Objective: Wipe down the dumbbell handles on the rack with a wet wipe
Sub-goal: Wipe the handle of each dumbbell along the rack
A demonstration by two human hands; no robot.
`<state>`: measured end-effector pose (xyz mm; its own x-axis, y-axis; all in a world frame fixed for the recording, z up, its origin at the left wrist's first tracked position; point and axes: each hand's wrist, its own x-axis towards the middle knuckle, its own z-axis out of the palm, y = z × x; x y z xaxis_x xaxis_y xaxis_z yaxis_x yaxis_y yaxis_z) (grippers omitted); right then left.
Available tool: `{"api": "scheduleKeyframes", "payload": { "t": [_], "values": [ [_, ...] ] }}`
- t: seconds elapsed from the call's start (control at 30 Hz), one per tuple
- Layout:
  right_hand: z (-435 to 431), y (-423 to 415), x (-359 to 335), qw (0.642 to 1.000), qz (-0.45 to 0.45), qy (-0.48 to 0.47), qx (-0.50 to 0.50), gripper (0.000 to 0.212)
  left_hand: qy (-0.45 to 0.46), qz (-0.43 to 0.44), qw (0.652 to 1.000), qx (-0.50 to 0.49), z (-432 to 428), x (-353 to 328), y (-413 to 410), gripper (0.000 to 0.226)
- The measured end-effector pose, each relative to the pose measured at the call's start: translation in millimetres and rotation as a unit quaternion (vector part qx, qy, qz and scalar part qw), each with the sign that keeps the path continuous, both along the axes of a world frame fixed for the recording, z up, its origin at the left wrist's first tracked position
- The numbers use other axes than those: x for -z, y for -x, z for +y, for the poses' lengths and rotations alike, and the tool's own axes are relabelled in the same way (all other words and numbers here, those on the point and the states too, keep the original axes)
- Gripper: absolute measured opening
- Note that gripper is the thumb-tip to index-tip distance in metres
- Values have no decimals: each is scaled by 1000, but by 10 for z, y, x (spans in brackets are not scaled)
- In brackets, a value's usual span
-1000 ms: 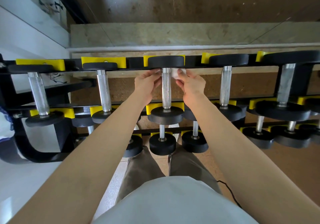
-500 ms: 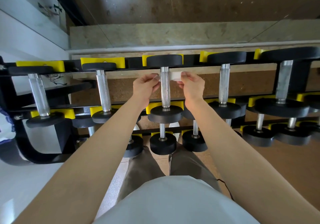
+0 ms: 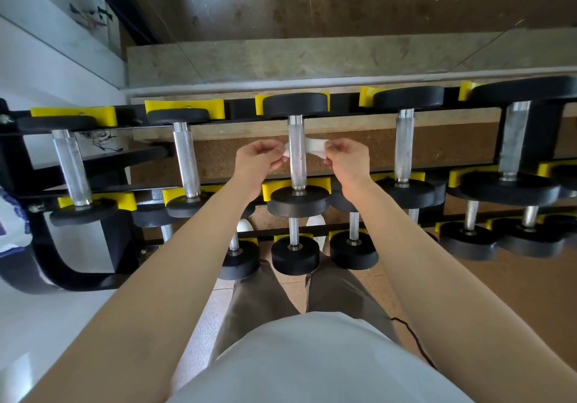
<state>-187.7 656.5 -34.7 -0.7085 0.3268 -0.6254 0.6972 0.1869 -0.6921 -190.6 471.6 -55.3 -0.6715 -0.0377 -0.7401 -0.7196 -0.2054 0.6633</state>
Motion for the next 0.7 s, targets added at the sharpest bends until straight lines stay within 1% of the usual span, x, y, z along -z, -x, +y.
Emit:
{"api": "scheduleKeyframes", "payload": {
  "t": [0.07,0.17,0.23,0.3,0.4,0.47,0.53,0.6,0.7],
  "values": [
    [-53,-32,18,999,-5,7,-46,9,0,-3,1000,6,-114,-17,-17,12],
    [-152,-37,20,993,-22,15,-118,10,-24,-8,1000,-4,-315,-47,-85,15],
    [-148,-35,5,990,-24,16,-136,10,-33,-15,999,-8,-359,-54,-127,16],
    [-63,-48,-8,991,-22,9,-130,10,-20,-28,999,1,-296,-33,-142,16],
    [116,-97,12,994,-29,-19,-103,10,36,-22,996,78,-108,15,-163,13],
    [167,-139,34,993,-35,-15,-107,10,64,-9,991,120,-68,25,-167,13],
    [119,-176,48,987,-38,-22,-157,9,76,-8,985,157,-155,-21,-178,15],
    [10,-201,60,975,-36,-43,-216,12,78,-13,980,181,-314,-65,-210,18],
    [-58,-204,64,962,-44,-64,-262,13,99,-13,974,203,-392,-120,-263,20]
  ]
}}
